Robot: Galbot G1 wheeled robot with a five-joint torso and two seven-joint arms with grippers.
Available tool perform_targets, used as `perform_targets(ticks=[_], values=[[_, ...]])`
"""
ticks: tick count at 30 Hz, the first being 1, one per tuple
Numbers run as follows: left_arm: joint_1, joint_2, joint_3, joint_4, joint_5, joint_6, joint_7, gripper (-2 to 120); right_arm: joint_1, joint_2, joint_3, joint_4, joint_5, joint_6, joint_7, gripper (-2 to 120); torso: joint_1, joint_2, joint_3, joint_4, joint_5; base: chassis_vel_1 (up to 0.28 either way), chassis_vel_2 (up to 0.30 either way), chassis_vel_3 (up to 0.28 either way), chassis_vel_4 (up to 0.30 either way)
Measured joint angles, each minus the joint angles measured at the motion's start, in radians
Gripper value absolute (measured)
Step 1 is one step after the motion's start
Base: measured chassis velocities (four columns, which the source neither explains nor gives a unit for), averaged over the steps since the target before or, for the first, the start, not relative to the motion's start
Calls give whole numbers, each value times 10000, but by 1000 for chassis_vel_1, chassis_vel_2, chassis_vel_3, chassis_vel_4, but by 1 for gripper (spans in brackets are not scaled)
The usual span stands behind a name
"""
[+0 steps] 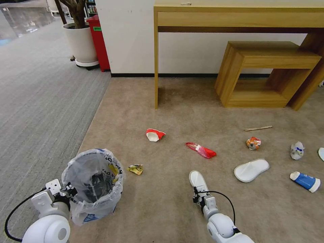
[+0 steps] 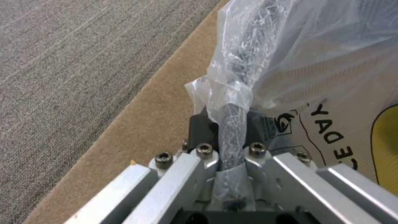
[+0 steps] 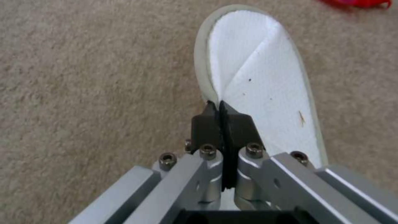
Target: Pick up the trash bin and place the garbage on the floor into it.
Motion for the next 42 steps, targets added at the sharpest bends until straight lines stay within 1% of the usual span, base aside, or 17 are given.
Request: perform_targets(ticks=[3,13,17,20,21,24,25,27,29,31,42], values=[[-9,-8,25,2,11,-2,2,0,-81,-129,39,173,85,-18,15,0,0,0,0,0,1,0,0,0,0],[-43,-34,193,-23,75,-3,5,0,-673,-1054,418,1418,548,-161,110,0,0,0,0,0,1,0,0,0,0],[-55,-21,261,-27,77,5,14,0,-777,-1253,566,1760,666,-154,110,0,0,0,0,0,0,0,0,0,0],[-74,9,366,-23,84,15,37,0,-941,-1502,880,2443,871,-125,74,0,0,0,0,0,0,0,0,0,0],[-74,9,366,-23,84,15,37,0,-941,-1502,880,2443,871,-125,74,0,0,0,0,0,0,0,0,0,0],[-91,32,476,17,146,18,85,0,-1070,-1642,1193,3206,1056,-135,22,0,0,0,0,0,0,0,0,0,0],[-91,32,476,17,146,18,85,0,-1070,-1642,1193,3206,1056,-135,22,0,0,0,0,0,0,0,0,0,0],[-89,63,554,32,207,19,133,0,-1173,-1739,1375,3751,1130,-154,5,0,0,0,0,0,0,0,0,0,0],[-86,76,573,35,217,19,140,0,-1209,-1773,1425,3900,1161,-164,4,0,0,0,0,0,0,0,0,0,0],[-86,111,610,44,228,20,155,0,-1309,-1871,1543,4299,1234,-224,0,0,0,0,0,0,0,0,0,0,0],[-90,225,787,77,288,21,196,0,-1501,-2108,1776,5304,1371,-151,-85,0,0,0,0,0,0,0,0,0,0]])
